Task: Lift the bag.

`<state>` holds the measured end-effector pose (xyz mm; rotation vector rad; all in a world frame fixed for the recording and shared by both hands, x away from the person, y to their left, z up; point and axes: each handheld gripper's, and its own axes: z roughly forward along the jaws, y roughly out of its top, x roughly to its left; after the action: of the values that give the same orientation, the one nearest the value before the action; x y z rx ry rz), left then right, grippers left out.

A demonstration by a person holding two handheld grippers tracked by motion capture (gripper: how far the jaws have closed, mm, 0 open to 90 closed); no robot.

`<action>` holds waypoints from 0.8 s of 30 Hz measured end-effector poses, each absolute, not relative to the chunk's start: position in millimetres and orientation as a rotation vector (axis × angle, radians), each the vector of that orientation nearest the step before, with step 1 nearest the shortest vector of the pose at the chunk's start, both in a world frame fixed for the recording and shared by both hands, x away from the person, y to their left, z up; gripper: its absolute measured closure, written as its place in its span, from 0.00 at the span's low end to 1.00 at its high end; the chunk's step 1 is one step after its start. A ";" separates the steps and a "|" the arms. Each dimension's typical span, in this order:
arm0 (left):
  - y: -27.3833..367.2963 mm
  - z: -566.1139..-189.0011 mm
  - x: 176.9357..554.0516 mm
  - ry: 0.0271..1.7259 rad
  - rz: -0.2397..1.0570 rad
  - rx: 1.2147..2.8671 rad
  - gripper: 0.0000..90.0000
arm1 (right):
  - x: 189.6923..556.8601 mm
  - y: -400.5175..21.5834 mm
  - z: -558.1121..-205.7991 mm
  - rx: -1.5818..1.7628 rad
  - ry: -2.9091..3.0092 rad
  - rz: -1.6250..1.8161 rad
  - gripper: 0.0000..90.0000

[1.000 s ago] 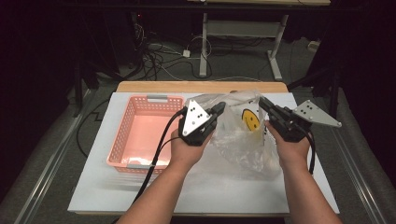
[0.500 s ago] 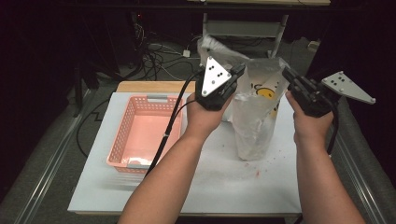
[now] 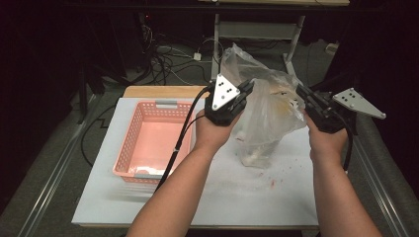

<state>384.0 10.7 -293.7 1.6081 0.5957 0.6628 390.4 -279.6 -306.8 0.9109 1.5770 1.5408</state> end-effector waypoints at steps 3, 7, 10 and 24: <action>18.2 -306.0 372.9 0.594 0.641 1.626 0.74 | 390.5 -280.3 -309.1 0.904 1.585 1.529 1.00; 29.9 -327.8 355.1 0.605 0.604 1.641 0.62 | 390.2 -280.6 -310.4 0.907 1.594 1.518 1.00; 35.9 -349.7 345.9 0.648 0.538 1.660 0.56 | 389.7 -280.7 -310.3 0.903 1.601 1.510 1.00; 33.1 -448.9 328.1 0.783 0.256 1.909 0.16 | 357.5 -299.4 -298.1 0.884 1.591 1.563 0.63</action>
<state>328.1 33.1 -448.9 1.9095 0.7834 0.2561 357.5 -299.4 -298.1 0.8843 1.5915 1.5630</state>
